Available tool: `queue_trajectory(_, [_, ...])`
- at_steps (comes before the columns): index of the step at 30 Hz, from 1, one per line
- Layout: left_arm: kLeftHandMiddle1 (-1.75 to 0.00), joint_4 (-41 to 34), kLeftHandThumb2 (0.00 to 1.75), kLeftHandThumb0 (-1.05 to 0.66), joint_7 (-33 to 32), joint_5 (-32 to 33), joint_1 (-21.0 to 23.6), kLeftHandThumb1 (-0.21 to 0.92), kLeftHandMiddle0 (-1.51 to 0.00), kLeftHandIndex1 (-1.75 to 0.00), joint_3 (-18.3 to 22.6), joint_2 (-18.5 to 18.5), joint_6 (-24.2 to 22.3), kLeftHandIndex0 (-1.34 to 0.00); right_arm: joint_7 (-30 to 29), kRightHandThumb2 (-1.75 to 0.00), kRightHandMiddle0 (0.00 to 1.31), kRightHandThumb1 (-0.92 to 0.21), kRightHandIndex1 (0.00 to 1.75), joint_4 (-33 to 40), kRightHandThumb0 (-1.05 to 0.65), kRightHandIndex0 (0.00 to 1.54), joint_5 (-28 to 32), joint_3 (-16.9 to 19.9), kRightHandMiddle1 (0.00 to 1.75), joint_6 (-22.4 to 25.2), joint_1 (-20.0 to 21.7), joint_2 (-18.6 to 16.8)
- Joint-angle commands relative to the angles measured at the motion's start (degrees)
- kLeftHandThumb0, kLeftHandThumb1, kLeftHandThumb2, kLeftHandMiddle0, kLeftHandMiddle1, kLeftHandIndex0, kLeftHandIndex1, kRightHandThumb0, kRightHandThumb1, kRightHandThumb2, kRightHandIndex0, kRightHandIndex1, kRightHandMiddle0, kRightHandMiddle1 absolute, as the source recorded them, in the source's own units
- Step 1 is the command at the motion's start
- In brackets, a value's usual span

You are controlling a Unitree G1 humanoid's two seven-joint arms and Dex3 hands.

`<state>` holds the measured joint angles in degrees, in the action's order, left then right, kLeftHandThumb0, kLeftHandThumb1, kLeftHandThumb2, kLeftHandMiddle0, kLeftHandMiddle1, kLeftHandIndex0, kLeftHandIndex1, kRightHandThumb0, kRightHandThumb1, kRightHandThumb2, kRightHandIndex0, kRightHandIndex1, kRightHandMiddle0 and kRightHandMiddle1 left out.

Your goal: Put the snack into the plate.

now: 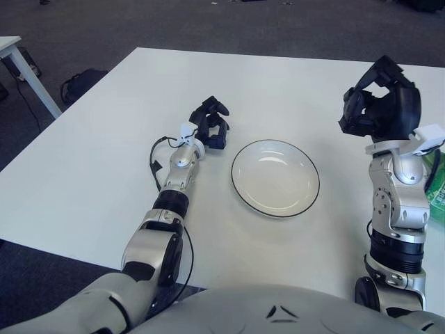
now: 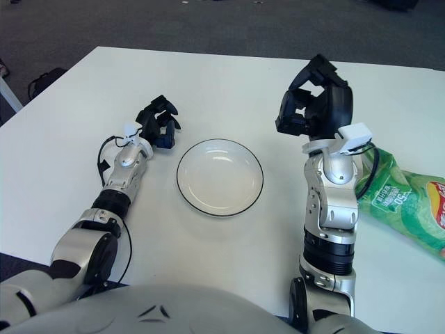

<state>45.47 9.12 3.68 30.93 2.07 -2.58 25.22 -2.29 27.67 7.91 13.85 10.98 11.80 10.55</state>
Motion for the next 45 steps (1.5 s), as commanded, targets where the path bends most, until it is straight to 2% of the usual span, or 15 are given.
queue_trajectory(1, [-1.75, 4.1, 1.52, -0.01, 1.2, -0.2, -3.5, 0.15, -0.63, -1.75, -0.6, -1.2, 0.0, -0.62, -0.4, -1.47, 0.72, -0.19, 1.75, 4.0, -0.53, 1.23, -1.0, 0.9, 1.75, 1.8, -1.7, 0.9])
queue_trajectory(8, [-1.75, 5.6, 1.51, -0.01, 2.5, 0.0, -2.3, 0.15, -0.62, -1.75, -0.6, -1.5, 0.2, -0.61, 0.3, -1.48, 0.72, -0.19, 1.75, 10.7, -0.53, 1.24, -0.5, 4.4, 1.75, 5.0, -3.3, 3.3])
queue_trajectory(11, [-1.75, 6.7, 1.52, -0.01, 2.8, 0.1, -1.7, 0.15, -0.63, -1.75, -0.5, -1.6, 0.3, -0.62, 0.3, -1.47, 0.72, -0.19, 1.75, 14.9, -0.53, 1.25, 0.5, 8.7, 1.75, 9.2, -2.5, 6.3])
queue_trajectory(14, [-1.75, 7.5, 1.52, -0.01, 3.1, 0.1, -1.1, 0.14, -0.63, -1.75, -0.4, -1.6, 0.5, -0.62, -0.1, -1.47, 0.72, -0.19, 1.75, 17.3, -0.53, 1.26, 0.7, 10.8, 1.75, 13.0, -1.4, 7.7])
queue_trajectory(18, [-1.75, 8.8, 1.53, -0.01, 3.4, 0.2, -0.3, 0.14, -0.63, -1.75, -0.2, -1.5, 0.8, -0.62, 0.1, -1.46, 0.71, -0.20, 1.75, 19.9, -0.53, 1.24, 3.1, 15.7, 1.75, 22.3, 1.7, 12.1])
queue_trajectory(20, [-1.75, 9.4, 1.54, -0.01, 3.4, 0.2, 0.1, 0.13, -0.64, -1.75, -0.2, -1.5, 0.8, -0.63, -0.2, -1.44, 0.69, -0.22, 1.75, 20.1, -0.52, 1.22, 3.0, 16.3, 1.75, 24.4, 2.6, 12.8])
queue_trajectory(25, [-1.75, 10.5, 1.55, -0.01, 3.1, 0.0, 0.6, 0.12, -0.64, -1.75, -0.2, -1.6, 1.2, -0.64, -1.6, -1.39, 0.66, -0.26, 1.75, 13.1, -0.50, 1.19, 0.8, 17.6, 1.75, 22.0, 7.1, 14.9])
queue_trajectory(30, [-1.75, 10.8, 1.55, -0.01, 3.0, -0.3, 0.5, 0.12, -0.64, -1.75, -0.4, -1.6, 1.8, -0.63, -2.2, -1.37, 0.65, -0.27, 1.75, 13.9, -0.50, 1.17, -0.3, 19.9, 1.75, 21.0, 7.7, 16.3])
queue_trajectory(32, [-1.75, 10.8, 1.54, -0.01, 2.9, -0.5, 0.4, 0.12, -0.64, -1.75, -0.5, -1.6, 2.0, -0.63, -1.5, -1.36, 0.64, -0.28, 1.75, 14.5, -0.49, 1.15, -0.3, 22.0, 1.75, 21.7, 7.8, 18.0])
queue_trajectory(35, [-1.75, 10.8, 1.55, -0.01, 3.1, -0.5, 0.5, 0.12, -0.65, -1.75, -0.5, -1.3, 2.3, -0.64, -0.6, -1.33, 0.62, -0.30, 1.75, 16.0, -0.49, 1.13, -1.0, 26.0, 1.75, 24.1, 6.7, 20.8])
queue_trajectory(37, [-1.75, 10.9, 1.56, -0.01, 3.3, -0.4, 0.6, 0.11, -0.66, -1.75, -0.4, -1.1, 2.4, -0.65, -0.5, -1.30, 0.60, -0.33, 1.75, 16.6, -0.48, 1.09, -2.0, 27.4, 1.75, 25.4, 5.9, 21.8])
queue_trajectory(40, [-1.75, 10.8, 1.58, -0.01, 3.5, -0.4, 0.6, 0.09, -0.67, -1.75, -0.4, -0.9, 2.3, -0.66, -0.6, -1.27, 0.59, -0.35, 1.75, 17.2, -0.47, 1.07, -2.5, 28.5, 1.75, 26.6, 5.2, 22.2])
queue_trajectory(45, [-1.75, 10.4, 1.59, -0.01, 3.2, -0.4, 0.5, 0.08, -0.67, -1.75, -0.3, -0.4, 1.8, -0.67, -0.4, -1.25, 0.57, -0.37, 1.75, 16.3, -0.46, 1.05, -4.3, 31.7, 1.75, 26.5, 1.9, 21.8])
